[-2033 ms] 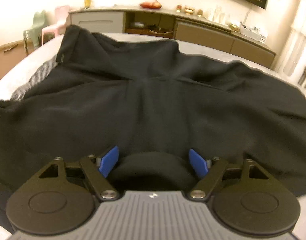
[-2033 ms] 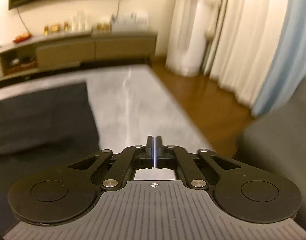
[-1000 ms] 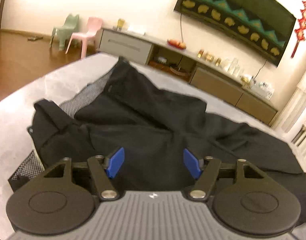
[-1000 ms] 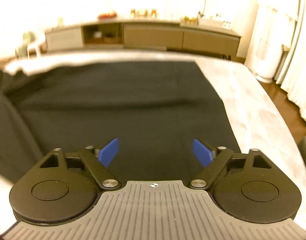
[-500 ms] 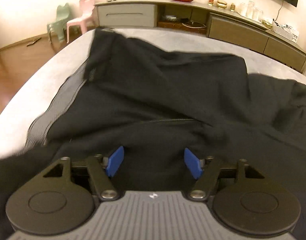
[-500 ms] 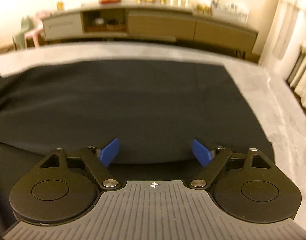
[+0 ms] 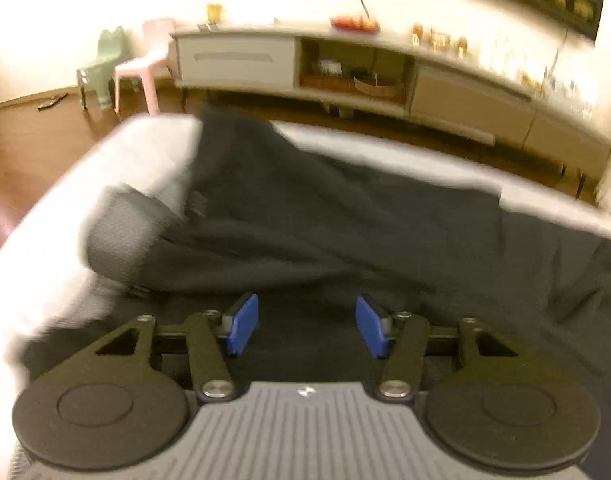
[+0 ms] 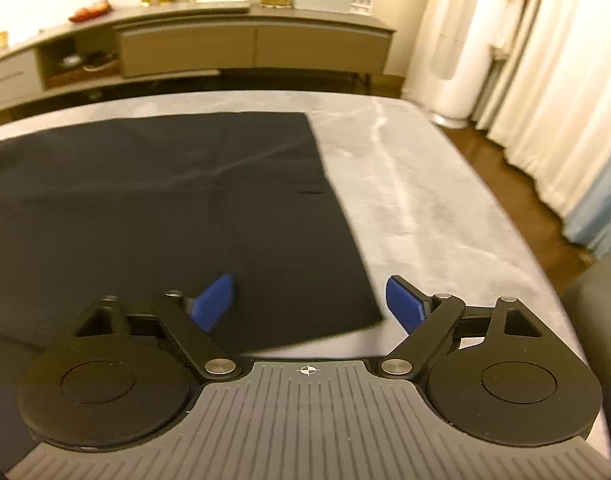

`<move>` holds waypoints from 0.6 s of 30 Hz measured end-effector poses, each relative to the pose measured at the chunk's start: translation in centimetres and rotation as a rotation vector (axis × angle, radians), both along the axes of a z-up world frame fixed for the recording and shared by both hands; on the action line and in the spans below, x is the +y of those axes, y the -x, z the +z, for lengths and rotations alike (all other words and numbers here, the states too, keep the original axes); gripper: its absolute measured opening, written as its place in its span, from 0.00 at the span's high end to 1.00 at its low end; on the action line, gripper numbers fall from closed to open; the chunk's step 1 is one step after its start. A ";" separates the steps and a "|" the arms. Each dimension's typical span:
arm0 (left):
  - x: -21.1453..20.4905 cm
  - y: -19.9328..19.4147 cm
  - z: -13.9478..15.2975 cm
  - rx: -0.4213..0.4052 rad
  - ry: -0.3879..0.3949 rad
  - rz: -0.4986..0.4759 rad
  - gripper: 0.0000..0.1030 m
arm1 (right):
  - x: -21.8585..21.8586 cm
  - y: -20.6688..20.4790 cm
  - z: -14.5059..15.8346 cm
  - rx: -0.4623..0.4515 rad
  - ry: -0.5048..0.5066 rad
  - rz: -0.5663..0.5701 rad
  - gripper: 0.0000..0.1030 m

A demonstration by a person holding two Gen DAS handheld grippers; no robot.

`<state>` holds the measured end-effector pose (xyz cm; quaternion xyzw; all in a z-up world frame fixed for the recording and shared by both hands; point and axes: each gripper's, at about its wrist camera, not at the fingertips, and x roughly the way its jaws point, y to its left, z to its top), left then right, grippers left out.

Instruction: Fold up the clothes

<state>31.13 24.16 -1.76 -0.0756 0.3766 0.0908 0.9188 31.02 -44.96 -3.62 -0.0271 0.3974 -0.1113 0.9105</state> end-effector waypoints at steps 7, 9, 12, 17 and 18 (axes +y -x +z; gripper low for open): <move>6.4 13.3 5.5 -0.219 0.079 0.199 0.27 | 4.0 7.8 6.8 -0.167 -0.170 0.128 0.15; 7.8 15.8 4.1 -0.186 0.135 0.241 0.27 | 5.3 10.3 8.3 -0.207 -0.216 0.154 0.13; 9.0 17.7 2.5 -0.151 0.166 0.255 0.27 | 6.7 13.5 9.5 -0.253 -0.284 0.170 0.09; 9.4 18.3 1.0 -0.154 0.154 0.204 0.17 | 7.8 17.7 8.8 -0.237 -0.346 0.184 0.08; 9.3 18.0 0.7 -0.148 0.172 0.193 0.16 | 8.0 18.5 8.4 -0.221 -0.356 0.188 0.08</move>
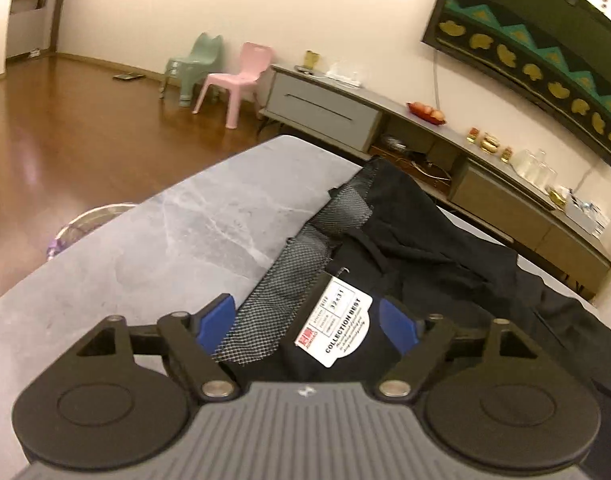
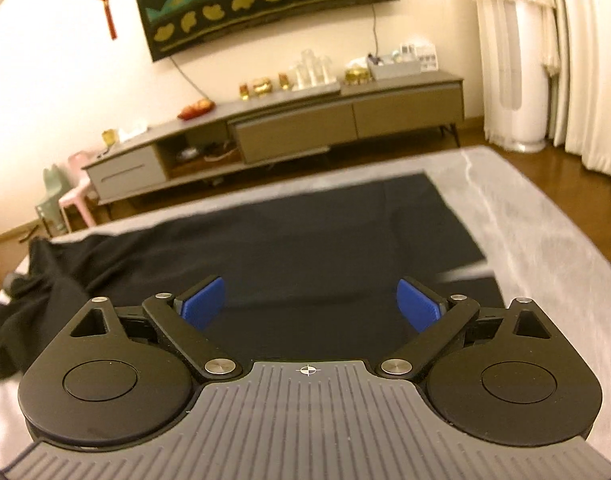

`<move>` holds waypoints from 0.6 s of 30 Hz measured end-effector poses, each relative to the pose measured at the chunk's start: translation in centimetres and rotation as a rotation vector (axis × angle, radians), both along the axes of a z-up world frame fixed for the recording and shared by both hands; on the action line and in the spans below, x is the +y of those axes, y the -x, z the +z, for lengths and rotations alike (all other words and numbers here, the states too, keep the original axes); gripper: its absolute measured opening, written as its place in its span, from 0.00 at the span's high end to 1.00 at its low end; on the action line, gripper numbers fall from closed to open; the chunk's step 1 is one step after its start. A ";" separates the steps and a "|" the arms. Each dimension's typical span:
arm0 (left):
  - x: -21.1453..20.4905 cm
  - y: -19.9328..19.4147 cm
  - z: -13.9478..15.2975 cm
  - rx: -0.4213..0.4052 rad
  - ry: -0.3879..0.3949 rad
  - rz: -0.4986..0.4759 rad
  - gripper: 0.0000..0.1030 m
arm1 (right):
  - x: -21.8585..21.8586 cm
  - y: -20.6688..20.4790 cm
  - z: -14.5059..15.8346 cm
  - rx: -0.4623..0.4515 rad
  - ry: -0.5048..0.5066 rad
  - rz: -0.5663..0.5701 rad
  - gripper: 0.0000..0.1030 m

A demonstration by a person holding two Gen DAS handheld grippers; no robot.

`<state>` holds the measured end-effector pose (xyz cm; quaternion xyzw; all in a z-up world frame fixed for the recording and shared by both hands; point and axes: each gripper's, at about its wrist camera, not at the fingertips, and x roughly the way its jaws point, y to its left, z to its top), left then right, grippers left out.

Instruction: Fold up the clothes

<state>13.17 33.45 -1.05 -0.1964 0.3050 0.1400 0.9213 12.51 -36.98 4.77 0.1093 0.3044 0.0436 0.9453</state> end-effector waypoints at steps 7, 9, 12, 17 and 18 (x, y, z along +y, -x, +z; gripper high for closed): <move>-2.5 -4.1 -1.9 0.055 -0.003 -0.079 0.65 | 3.0 2.4 -4.4 0.153 0.060 0.119 0.08; -3.1 -4.9 -1.2 0.055 -0.030 -0.136 0.98 | 3.8 2.3 -5.8 0.201 0.102 0.138 0.09; 1.1 -1.5 3.0 -0.181 0.040 0.026 0.98 | 3.8 1.2 -8.0 0.288 0.153 0.105 0.11; 9.8 3.6 -0.4 -0.127 0.343 0.364 0.86 | 3.2 0.6 -8.8 0.311 0.242 0.050 0.01; 9.9 3.7 -0.9 -0.122 0.373 0.333 0.81 | 3.2 0.6 -8.8 0.313 0.241 0.050 0.01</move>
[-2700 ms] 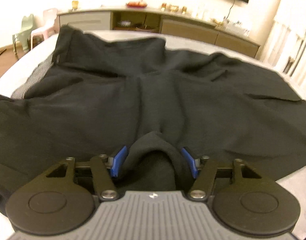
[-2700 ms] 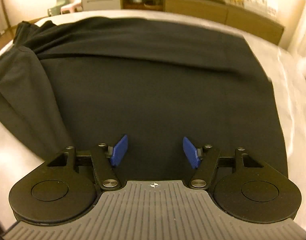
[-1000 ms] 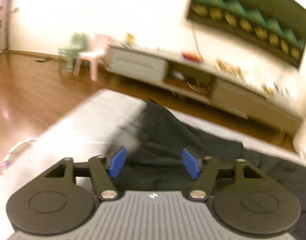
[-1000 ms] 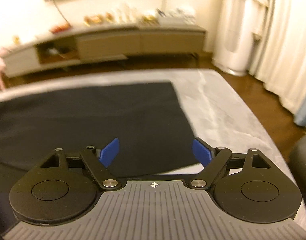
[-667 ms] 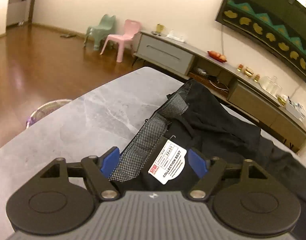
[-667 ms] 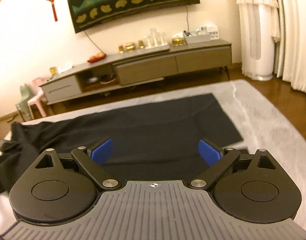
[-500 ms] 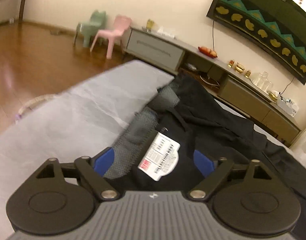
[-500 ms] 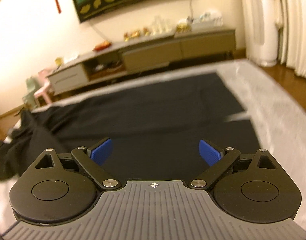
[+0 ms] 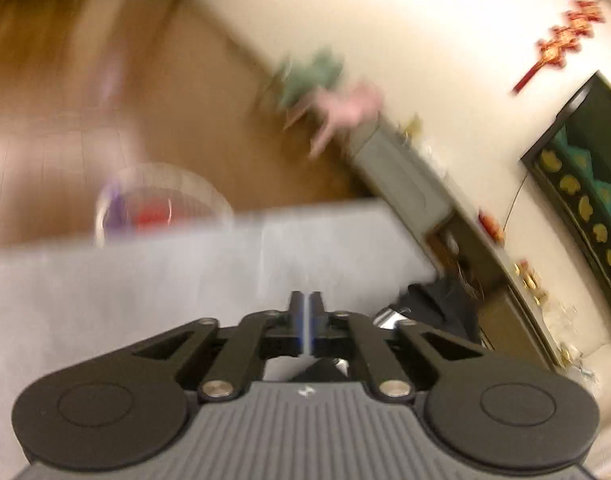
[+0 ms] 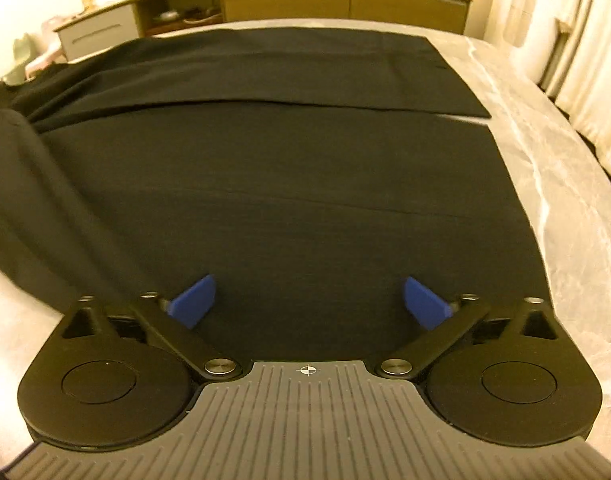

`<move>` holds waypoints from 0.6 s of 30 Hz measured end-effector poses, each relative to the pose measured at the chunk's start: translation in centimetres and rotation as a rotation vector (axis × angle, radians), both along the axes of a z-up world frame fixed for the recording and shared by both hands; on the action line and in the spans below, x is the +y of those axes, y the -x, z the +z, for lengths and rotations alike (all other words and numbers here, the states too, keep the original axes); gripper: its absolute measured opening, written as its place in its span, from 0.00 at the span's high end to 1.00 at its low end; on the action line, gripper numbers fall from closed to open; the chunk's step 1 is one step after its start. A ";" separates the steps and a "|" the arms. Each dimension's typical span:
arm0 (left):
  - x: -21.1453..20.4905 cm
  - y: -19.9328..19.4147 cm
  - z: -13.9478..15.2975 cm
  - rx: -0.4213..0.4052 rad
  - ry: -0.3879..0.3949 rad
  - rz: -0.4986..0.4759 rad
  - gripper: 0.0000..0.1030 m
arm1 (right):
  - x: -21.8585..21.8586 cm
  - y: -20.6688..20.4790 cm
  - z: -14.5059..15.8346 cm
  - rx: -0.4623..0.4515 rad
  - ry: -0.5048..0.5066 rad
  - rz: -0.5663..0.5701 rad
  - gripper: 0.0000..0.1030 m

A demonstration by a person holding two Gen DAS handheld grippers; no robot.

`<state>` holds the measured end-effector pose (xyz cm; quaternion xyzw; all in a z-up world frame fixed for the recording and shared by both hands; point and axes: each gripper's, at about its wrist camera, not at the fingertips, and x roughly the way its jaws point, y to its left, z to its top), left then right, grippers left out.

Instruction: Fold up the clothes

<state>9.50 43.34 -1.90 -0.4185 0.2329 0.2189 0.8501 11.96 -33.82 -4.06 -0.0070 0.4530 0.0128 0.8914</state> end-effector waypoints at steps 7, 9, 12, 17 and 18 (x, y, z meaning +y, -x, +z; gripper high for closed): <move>-5.5 -0.8 2.1 0.082 -0.266 -0.146 0.44 | -0.8 0.8 1.6 -0.028 -0.033 -0.032 0.09; -6.8 -2.0 1.8 0.100 -0.254 -0.211 0.44 | -1.4 1.7 2.7 -0.055 -0.073 -0.037 0.09; -9.5 -3.7 1.8 0.112 -0.279 -0.279 0.42 | -2.0 3.1 4.2 -0.099 -0.145 -0.020 0.09; -14.2 -6.9 1.5 0.114 -0.271 -0.397 0.29 | -2.5 6.1 5.3 -0.217 -0.190 0.066 0.08; -15.3 -7.7 1.2 0.128 -0.262 -0.428 0.29 | -2.5 6.0 4.7 -0.185 -0.185 0.077 0.08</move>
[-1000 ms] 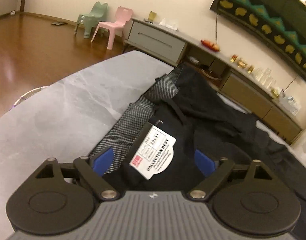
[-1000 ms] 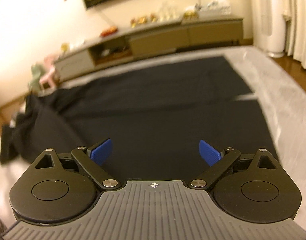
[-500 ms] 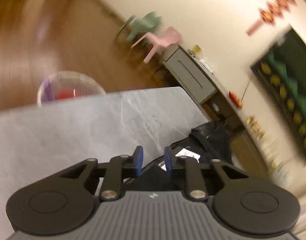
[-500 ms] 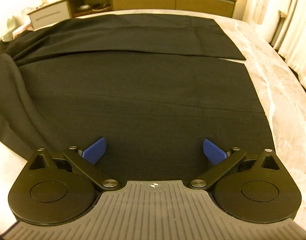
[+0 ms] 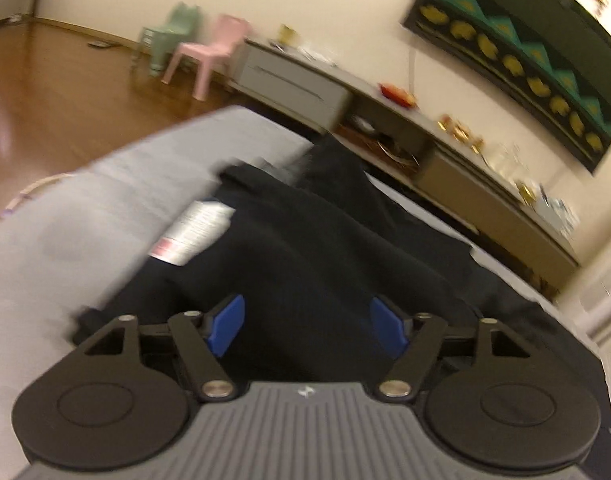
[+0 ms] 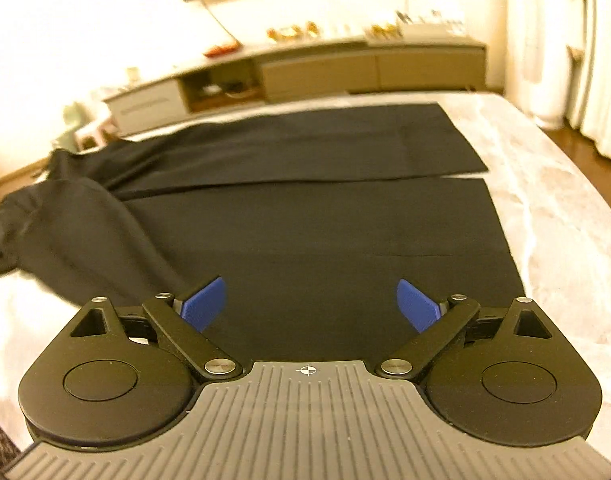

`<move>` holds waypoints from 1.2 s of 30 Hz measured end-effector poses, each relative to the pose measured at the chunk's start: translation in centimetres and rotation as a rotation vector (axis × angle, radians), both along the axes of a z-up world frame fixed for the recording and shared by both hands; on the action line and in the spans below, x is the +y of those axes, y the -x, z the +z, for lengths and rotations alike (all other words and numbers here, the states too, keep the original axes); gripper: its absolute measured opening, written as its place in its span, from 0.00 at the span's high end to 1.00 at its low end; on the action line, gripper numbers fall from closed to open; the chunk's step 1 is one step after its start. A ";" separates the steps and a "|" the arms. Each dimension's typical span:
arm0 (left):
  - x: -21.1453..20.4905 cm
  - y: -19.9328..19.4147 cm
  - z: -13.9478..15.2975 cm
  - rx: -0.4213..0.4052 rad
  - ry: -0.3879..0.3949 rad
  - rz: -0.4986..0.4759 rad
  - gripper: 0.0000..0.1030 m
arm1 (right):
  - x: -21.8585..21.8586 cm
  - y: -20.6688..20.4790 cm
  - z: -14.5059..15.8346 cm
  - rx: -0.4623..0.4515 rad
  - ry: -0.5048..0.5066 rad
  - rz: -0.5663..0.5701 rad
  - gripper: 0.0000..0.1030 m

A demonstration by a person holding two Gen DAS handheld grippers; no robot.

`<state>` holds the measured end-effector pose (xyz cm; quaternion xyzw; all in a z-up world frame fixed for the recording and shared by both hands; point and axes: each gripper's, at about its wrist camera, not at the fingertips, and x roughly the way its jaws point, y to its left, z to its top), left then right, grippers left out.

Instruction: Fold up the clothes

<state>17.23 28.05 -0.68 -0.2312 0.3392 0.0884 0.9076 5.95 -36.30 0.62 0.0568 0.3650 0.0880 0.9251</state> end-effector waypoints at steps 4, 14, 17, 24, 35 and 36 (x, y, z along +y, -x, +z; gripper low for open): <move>-3.4 -2.4 -1.5 0.058 0.069 -0.092 0.25 | 2.3 -0.1 -1.2 -0.009 0.108 0.145 0.13; -4.4 -6.4 -4.6 0.140 0.127 -0.039 0.20 | 10.7 -0.4 -2.7 -0.024 0.348 0.414 0.13; -4.9 -7.9 -5.1 0.149 0.107 -0.039 0.17 | 12.6 -1.4 -2.3 -0.047 0.379 0.422 0.13; -5.5 -8.7 -4.9 0.134 0.031 -0.077 1.00 | 18.0 -1.9 -1.3 -0.182 0.368 0.518 0.13; 2.5 1.1 0.1 -0.088 0.203 0.096 0.67 | 28.5 -4.1 -0.7 -0.304 0.303 0.723 0.14; 3.3 1.3 -0.3 -0.081 0.231 0.110 0.66 | 30.7 -5.4 -0.6 -0.307 0.296 0.746 0.15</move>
